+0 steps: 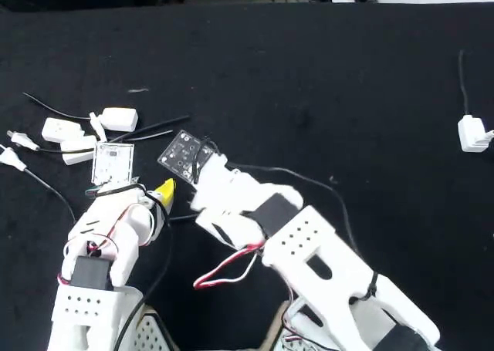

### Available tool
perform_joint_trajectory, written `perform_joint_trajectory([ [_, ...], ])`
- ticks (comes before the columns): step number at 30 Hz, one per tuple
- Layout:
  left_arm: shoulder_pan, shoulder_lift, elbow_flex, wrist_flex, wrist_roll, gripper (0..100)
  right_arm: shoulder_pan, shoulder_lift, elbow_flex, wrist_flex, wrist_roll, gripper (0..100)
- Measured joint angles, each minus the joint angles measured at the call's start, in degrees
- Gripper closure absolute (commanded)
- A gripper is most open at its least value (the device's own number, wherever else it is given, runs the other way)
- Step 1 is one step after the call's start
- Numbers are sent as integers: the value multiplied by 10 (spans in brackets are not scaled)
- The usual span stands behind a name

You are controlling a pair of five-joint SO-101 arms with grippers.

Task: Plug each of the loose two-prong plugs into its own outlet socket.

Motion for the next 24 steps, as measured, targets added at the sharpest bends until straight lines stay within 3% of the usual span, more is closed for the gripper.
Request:
perform_joint_trajectory([
  [9,2,0,0,0,0,777,89,168,-233,226,62,988],
  [19,2,0,0,0,0,777,142,311,-356,331,280,988],
  [24,2,0,0,0,0,777,143,332,-360,333,310,988],
])
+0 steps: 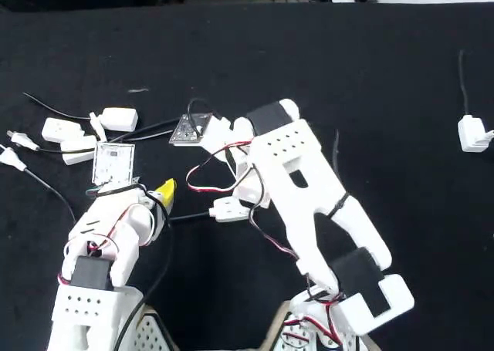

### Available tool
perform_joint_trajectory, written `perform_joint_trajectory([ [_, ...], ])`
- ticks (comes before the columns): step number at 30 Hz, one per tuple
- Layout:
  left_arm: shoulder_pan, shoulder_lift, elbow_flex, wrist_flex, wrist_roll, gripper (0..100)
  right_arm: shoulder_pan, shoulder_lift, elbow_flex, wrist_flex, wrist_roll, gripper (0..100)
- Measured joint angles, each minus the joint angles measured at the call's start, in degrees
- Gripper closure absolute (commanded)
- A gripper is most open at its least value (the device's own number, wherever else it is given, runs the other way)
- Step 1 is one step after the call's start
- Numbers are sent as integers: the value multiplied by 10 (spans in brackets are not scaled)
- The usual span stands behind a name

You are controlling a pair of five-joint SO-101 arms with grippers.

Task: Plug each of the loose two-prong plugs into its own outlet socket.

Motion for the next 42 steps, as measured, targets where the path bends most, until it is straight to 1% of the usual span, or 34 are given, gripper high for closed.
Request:
perform_joint_trajectory([
  [1,0,0,0,0,0,777,-1,0,0,-4,-1,988],
  [4,0,0,0,0,0,777,-33,-17,0,-25,-38,988],
  [10,38,0,0,0,0,777,-112,-105,4,-85,-127,988],
  [12,37,0,0,0,0,777,-134,-130,32,-120,-149,988],
  [18,39,0,0,0,-1,777,-185,-198,181,-237,-198,988],
  [22,39,0,0,0,-1,777,-190,-251,239,-274,-220,988],
  [27,39,0,0,0,1,777,-191,-300,251,-296,-261,988],
  [31,39,0,0,0,0,777,-191,-324,284,-338,-286,988],
  [34,39,0,0,0,-1,777,-191,-331,307,-360,-288,988],
  [40,39,0,0,0,-1,777,-188,-331,315,-362,-290,988],
  [42,40,0,0,0,-1,777,-171,-331,315,-355,-290,988],
])
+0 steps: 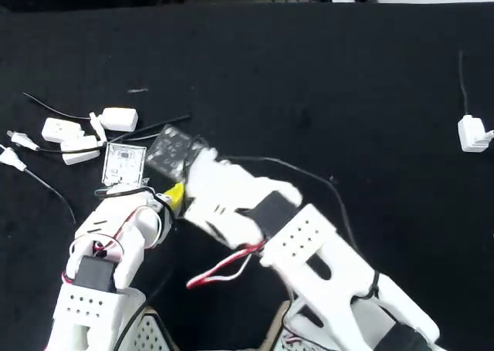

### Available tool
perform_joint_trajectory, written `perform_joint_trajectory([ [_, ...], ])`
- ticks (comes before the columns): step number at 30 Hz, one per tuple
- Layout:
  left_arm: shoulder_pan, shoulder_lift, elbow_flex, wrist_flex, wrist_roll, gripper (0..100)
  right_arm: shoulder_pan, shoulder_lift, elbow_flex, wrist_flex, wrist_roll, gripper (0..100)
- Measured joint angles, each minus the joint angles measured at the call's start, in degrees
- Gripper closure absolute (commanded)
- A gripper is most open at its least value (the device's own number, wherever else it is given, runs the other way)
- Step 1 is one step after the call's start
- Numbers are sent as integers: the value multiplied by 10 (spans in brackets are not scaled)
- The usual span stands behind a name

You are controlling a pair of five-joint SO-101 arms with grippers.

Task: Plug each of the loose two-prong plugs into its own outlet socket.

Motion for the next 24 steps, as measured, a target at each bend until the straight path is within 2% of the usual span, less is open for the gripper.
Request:
perform_joint_trajectory([
  [7,0,0,0,0,0,777,70,0,-47,106,31,988],
  [15,0,0,0,2,0,777,115,19,-146,243,89,988],
  [24,0,0,0,16,0,777,142,179,-223,261,124,988],
])
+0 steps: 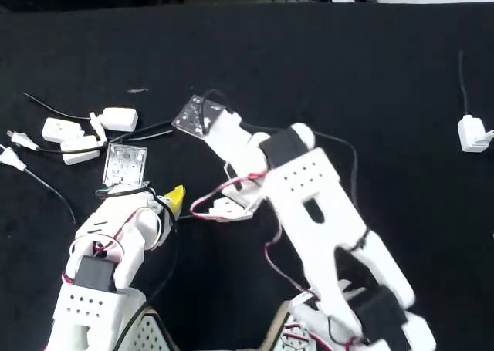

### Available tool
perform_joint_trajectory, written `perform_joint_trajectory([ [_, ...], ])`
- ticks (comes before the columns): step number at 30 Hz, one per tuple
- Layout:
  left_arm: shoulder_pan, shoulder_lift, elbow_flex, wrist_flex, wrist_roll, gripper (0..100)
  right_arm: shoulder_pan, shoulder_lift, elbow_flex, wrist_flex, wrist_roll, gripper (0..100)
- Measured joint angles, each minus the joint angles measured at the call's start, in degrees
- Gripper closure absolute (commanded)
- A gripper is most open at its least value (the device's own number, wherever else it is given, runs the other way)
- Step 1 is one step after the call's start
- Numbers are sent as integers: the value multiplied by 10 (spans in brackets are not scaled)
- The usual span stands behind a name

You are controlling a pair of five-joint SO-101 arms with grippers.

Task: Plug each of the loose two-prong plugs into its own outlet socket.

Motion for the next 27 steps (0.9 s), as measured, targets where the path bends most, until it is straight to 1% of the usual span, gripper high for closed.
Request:
perform_joint_trajectory([
  [6,0,0,0,0,0,777,0,69,-18,0,47,988],
  [15,0,0,0,0,0,777,0,115,-18,0,125,988],
  [22,0,0,0,0,0,777,2,120,-18,-3,153,988],
  [27,0,0,0,0,0,777,23,120,-18,-24,154,988],
])
